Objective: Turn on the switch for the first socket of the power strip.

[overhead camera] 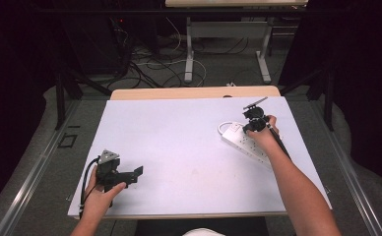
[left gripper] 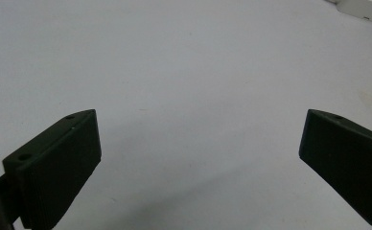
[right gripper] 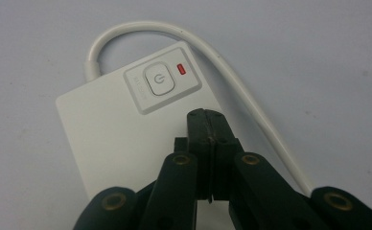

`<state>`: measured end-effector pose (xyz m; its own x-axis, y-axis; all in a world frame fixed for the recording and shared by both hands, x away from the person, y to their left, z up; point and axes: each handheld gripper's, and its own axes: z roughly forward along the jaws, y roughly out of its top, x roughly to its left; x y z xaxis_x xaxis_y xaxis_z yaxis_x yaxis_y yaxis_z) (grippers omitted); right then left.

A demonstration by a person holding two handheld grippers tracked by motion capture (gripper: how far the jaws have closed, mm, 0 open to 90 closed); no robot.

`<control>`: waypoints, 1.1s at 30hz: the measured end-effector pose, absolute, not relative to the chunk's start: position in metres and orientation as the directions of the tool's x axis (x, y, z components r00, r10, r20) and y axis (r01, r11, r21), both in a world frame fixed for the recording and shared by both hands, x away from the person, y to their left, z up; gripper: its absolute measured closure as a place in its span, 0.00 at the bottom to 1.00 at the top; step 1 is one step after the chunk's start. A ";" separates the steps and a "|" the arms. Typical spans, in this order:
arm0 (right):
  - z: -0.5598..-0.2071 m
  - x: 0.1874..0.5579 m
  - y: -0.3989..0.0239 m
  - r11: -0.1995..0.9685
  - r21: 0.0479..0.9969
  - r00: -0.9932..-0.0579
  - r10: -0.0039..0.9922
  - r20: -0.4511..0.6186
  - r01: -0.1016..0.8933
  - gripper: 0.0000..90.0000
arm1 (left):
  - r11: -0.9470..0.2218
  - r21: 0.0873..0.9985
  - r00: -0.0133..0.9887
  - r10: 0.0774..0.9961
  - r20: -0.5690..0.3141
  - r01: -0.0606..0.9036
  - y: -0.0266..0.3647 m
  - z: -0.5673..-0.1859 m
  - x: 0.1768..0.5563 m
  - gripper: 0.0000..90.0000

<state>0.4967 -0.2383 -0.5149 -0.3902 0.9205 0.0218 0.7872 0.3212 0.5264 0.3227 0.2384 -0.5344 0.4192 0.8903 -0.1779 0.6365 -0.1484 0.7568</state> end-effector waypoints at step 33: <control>-0.508 0.500 -0.248 0.267 0.544 -0.353 0.934 0.057 0.795 0.91 | -0.143 0.760 0.412 0.894 -0.175 0.634 0.241 -0.537 0.325 0.01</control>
